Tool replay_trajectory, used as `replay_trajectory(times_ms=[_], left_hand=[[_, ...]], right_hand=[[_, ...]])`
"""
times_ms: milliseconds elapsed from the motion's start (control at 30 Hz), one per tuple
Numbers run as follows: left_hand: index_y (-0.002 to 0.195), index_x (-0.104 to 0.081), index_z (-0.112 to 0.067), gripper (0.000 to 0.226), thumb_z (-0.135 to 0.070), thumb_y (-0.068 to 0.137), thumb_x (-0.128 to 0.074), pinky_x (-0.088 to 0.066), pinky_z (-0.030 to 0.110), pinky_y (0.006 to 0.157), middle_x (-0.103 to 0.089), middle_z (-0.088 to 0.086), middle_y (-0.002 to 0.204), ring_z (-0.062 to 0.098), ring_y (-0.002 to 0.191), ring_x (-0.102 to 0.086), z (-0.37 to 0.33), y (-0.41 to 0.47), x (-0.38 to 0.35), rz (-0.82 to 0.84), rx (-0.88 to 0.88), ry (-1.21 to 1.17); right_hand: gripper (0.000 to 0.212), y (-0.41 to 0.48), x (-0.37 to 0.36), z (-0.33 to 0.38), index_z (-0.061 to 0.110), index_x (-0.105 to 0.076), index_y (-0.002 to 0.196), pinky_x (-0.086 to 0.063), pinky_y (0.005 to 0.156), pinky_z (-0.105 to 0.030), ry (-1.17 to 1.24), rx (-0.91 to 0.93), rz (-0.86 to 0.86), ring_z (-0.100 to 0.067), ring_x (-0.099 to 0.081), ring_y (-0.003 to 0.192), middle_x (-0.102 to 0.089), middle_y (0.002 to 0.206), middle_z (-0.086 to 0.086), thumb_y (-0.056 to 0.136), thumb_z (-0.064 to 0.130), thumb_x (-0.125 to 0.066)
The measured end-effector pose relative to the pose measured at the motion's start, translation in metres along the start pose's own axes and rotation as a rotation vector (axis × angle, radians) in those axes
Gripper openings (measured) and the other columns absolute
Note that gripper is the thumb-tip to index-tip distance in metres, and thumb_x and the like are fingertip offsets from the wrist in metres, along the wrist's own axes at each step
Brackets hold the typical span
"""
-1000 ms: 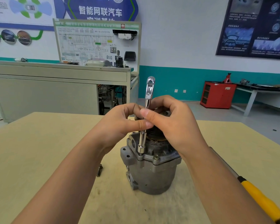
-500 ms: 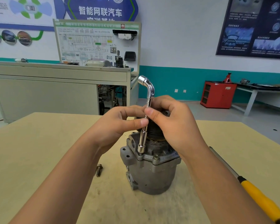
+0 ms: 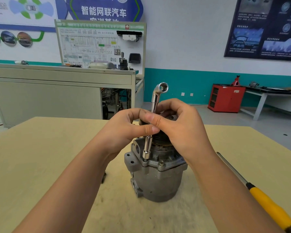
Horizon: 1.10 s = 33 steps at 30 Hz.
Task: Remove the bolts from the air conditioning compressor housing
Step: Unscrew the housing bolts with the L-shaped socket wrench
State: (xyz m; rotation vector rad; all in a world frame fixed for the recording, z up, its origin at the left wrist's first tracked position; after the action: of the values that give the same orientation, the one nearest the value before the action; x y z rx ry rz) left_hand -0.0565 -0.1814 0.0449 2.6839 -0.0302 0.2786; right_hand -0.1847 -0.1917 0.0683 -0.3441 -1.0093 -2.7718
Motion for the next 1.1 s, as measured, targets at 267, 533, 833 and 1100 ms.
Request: replay_trajectory(times_ms=[267, 533, 833, 1100], left_hand=[[0.089, -0.073, -0.023, 0.033, -0.034, 0.058, -0.08, -0.044, 0.033, 0.09, -0.071, 0.0, 0.103, 0.014, 0.102, -0.065, 0.001, -0.001, 0.001, 0.02, -0.001, 0.022], [0.085, -0.077, -0.025, 0.017, -0.021, 0.073, -0.066, -0.038, 0.026, 0.091, -0.068, -0.007, 0.116, 0.008, 0.116, -0.058, 0.003, -0.002, 0.0, 0.13, 0.0, -0.055], [0.097, -0.059, 0.009, 0.044, -0.02, 0.067, -0.073, -0.044, 0.035, 0.097, -0.066, 0.013, 0.116, 0.021, 0.111, -0.062, 0.009, 0.002, 0.003, 0.083, 0.016, -0.016], [0.083, -0.062, -0.005, 0.035, -0.025, 0.058, -0.075, -0.044, 0.03, 0.085, -0.07, -0.002, 0.087, 0.011, 0.092, -0.066, 0.005, 0.002, 0.001, 0.055, 0.0, -0.036]], right_hand=[[0.006, 0.001, -0.002, 0.0, 0.026, -0.064, 0.084, -0.044, 0.067, -0.007, -0.024, 0.021, 0.021, 0.002, -0.055, 0.084, -0.062, 0.086, 0.01, 0.082, 0.029, -0.069], [0.012, 0.004, -0.005, 0.003, 0.014, -0.07, 0.096, -0.042, 0.074, -0.008, -0.064, 0.062, 0.062, -0.001, -0.056, 0.09, -0.062, 0.093, 0.013, 0.088, 0.019, -0.063], [0.008, 0.001, -0.002, 0.0, 0.033, -0.064, 0.083, -0.048, 0.067, -0.01, -0.011, 0.011, 0.037, 0.003, -0.057, 0.084, -0.063, 0.088, 0.014, 0.079, 0.037, -0.07], [0.011, 0.0, -0.003, 0.0, 0.031, -0.064, 0.084, -0.047, 0.065, -0.011, -0.026, 0.008, 0.032, -0.001, -0.057, 0.08, -0.064, 0.087, 0.009, 0.077, 0.036, -0.071]])
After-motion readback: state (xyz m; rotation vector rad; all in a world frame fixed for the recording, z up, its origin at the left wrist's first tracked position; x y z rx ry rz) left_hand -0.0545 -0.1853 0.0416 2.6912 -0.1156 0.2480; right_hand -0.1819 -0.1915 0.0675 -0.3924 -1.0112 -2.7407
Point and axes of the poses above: each hand's wrist, its own y-axis towards the middle knuckle, its own x-axis out of the back of the hand, z = x × y, the point moved 7 cm from there along y, towards the middle knuckle
